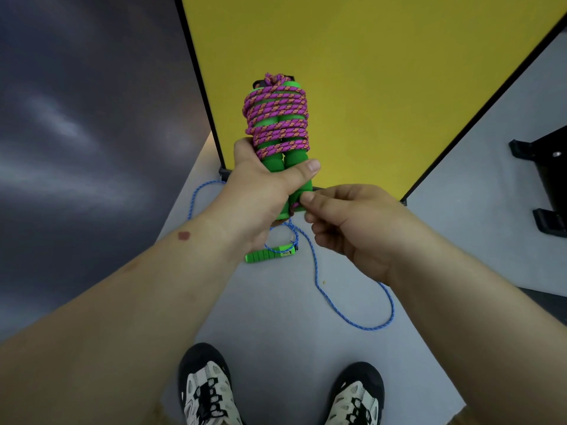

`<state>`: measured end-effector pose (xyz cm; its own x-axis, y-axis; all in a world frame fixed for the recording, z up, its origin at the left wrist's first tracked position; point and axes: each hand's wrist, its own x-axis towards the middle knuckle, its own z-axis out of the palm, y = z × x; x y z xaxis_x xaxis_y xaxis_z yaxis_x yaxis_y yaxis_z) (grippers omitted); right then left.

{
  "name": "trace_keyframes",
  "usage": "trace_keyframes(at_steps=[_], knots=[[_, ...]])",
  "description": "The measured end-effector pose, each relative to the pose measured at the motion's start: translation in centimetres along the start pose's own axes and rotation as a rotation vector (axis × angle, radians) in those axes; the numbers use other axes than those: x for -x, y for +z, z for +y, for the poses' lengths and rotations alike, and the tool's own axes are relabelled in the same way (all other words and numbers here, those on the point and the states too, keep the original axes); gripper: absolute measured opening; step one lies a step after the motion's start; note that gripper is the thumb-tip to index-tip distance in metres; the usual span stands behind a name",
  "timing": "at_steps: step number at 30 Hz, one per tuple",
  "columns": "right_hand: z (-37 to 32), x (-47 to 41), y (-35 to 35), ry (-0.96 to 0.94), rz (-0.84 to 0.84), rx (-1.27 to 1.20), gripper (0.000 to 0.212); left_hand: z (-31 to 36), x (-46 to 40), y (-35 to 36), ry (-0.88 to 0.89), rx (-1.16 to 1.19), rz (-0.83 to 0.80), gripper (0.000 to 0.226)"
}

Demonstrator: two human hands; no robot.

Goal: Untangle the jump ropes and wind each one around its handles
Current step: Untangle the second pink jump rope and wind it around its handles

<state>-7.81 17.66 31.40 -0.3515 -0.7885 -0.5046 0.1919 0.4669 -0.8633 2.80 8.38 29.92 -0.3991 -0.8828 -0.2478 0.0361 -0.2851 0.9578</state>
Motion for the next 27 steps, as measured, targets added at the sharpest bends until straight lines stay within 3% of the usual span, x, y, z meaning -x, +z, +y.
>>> trace_keyframes(at_steps=[3, 5, 11, 14, 21, 27], knots=[[0.6, -0.1, 0.0, -0.171, 0.057, 0.371, 0.026, 0.0, -0.1, -0.2, -0.053, 0.014, -0.012, 0.057], [0.9, 0.0, 0.2, -0.276, 0.095, 0.475, 0.030, 0.1, -0.1, -0.3, -0.093, 0.013, -0.028, 0.053], [1.9, -0.1, 0.6, -0.462, 0.206, 0.401, 0.028, 0.7, -0.1, -0.2, -0.197, 0.046, -0.058, 0.051], [2.3, -0.4, 0.7, -0.442, 0.217, 0.393, 0.020, 0.3, 0.0, 0.0, -0.211, 0.036, -0.055, 0.051], [2.5, -1.1, -0.2, -0.411, 0.127, 0.378, 0.020, -0.3, -0.3, 0.1, -0.220, 0.072, -0.056, 0.048], [2.6, -0.9, -0.3, -0.431, 0.152, 0.340, 0.023, -0.5, -0.4, -0.1, -0.314, 0.113, -0.085, 0.046]])
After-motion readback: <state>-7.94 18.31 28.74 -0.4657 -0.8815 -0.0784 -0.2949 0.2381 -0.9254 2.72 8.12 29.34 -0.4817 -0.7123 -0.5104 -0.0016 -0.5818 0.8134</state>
